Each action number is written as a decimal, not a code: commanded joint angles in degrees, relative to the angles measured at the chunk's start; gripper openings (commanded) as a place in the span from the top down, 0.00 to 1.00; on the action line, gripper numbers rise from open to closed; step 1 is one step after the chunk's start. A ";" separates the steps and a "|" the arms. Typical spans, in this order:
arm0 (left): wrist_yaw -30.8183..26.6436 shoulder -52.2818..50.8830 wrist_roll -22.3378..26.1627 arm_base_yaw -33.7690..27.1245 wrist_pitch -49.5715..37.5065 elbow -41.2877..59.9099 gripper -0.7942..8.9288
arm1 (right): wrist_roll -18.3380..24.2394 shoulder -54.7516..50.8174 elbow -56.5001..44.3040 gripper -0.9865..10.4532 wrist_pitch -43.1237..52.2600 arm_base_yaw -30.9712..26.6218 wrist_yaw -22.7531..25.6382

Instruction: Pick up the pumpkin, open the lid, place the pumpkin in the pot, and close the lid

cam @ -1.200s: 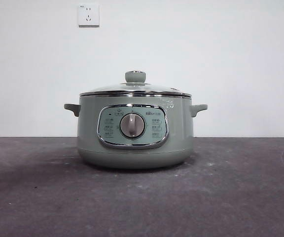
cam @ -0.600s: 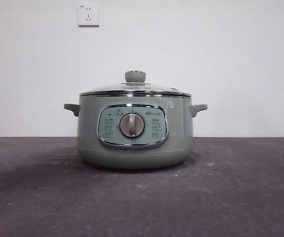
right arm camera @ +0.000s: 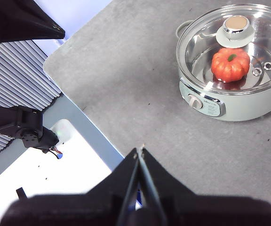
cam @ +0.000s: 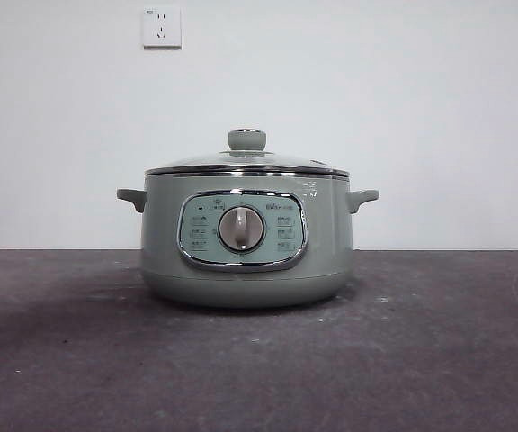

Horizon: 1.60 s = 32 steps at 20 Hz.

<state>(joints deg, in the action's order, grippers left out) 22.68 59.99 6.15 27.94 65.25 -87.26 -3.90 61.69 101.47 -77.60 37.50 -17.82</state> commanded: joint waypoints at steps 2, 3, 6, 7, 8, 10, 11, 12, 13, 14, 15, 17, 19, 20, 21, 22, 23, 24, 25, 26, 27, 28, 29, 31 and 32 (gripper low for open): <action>-1.25 -0.04 0.79 0.15 -0.98 0.52 0.92 | -0.52 -1.09 -0.15 0.91 -1.16 0.07 0.15; -2.99 -0.04 0.94 -0.13 -2.67 0.52 0.92 | -0.52 -1.31 -0.15 0.91 -1.16 0.07 0.15; -5.68 -2.69 5.16 -7.32 -12.50 0.79 0.92 | -0.52 -2.12 -0.15 0.91 -1.16 0.07 0.15; -5.68 -4.04 5.99 -9.90 -14.60 1.27 0.92 | -0.52 -2.29 -0.15 0.91 -1.16 0.07 0.15; -5.77 -5.95 6.21 -12.79 -17.35 2.69 0.92 | -0.52 -2.71 -0.15 0.91 -1.16 0.07 0.15; -6.14 -10.97 6.43 -17.33 -24.57 8.68 0.92 | -0.52 -3.39 -0.15 0.91 -1.16 0.07 0.15; -6.40 -13.70 6.49 -19.17 -29.16 12.83 0.92 | -0.52 -3.67 -0.15 0.91 -1.16 0.07 0.15; -7.69 -17.33 6.54 -21.18 -35.39 18.71 0.92 | -0.52 -4.00 -0.15 0.91 -1.16 0.07 0.15; -9.68 -20.26 6.54 -22.49 -40.41 23.85 0.92 | -0.52 -4.35 -0.15 0.91 -1.16 0.07 0.13; -12.31 -23.67 6.51 -23.78 -45.88 30.21 0.92 | -0.55 -4.74 -0.15 0.91 -1.16 0.07 0.15; -13.68 -26.29 6.49 -24.65 -49.46 35.17 0.92 | -0.55 -4.98 -0.15 0.91 -1.16 0.07 0.13; -14.32 -32.20 5.73 -26.08 -54.84 45.16 0.92 | -0.52 -5.55 -0.15 0.91 -1.16 0.07 0.15; -15.67 -37.86 5.66 -26.64 -57.33 53.53 0.92 | -0.52 -6.19 -0.15 0.91 -1.16 0.07 0.15; -16.76 -40.63 5.64 -26.80 -58.21 57.64 0.92 | -0.55 -6.51 -0.15 0.91 -1.16 0.07 0.15; -17.11 -42.73 5.66 -26.86 -58.40 60.70 0.92 | -0.52 -6.75 -0.15 0.91 -1.14 0.09 0.15; -17.86 -45.24 5.62 -26.93 -58.38 64.22 0.92 | -0.52 -7.02 -0.15 0.91 -1.16 0.09 0.15; -18.91 -47.04 5.62 -26.91 -58.38 66.93 0.92 | -0.52 -7.17 -0.15 0.91 -1.16 0.07 0.13; -20.22 -48.87 5.62 -26.91 -58.38 69.75 0.92 | -0.52 -7.34 -0.15 0.91 -1.16 0.07 0.15; -21.24 -50.66 5.57 -26.91 -58.36 72.63 0.92 | -0.52 -7.48 -0.15 0.91 -1.16 0.09 0.15; -21.27 -52.15 5.55 -26.91 -58.36 75.03 0.92 | -0.52 -7.52 -0.15 0.91 -1.16 0.09 0.15; -21.27 -53.51 5.55 -26.91 -58.38 77.24 0.92 | -0.52 -7.76 -0.15 0.91 -1.16 0.09 0.15; -21.27 -54.53 5.44 -26.91 -58.38 79.21 0.92 | -0.52 -7.78 -0.15 0.91 -1.16 0.07 0.15; -21.22 -55.49 5.33 -26.91 -58.40 81.07 0.92 | -0.52 -7.78 -0.15 0.91 -1.16 0.07 0.15; -21.27 -57.51 4.09 -26.93 -58.31 84.32 0.92 | -0.52 -7.78 -0.15 0.91 -1.16 0.07 0.15; -21.24 -58.51 4.09 -26.91 -58.31 85.70 0.92 | -0.52 -7.78 -0.15 0.91 -1.16 0.09 0.15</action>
<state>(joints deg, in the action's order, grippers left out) 1.63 1.69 10.92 1.23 7.60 -1.91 -3.90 54.02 101.47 -77.58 37.50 -17.82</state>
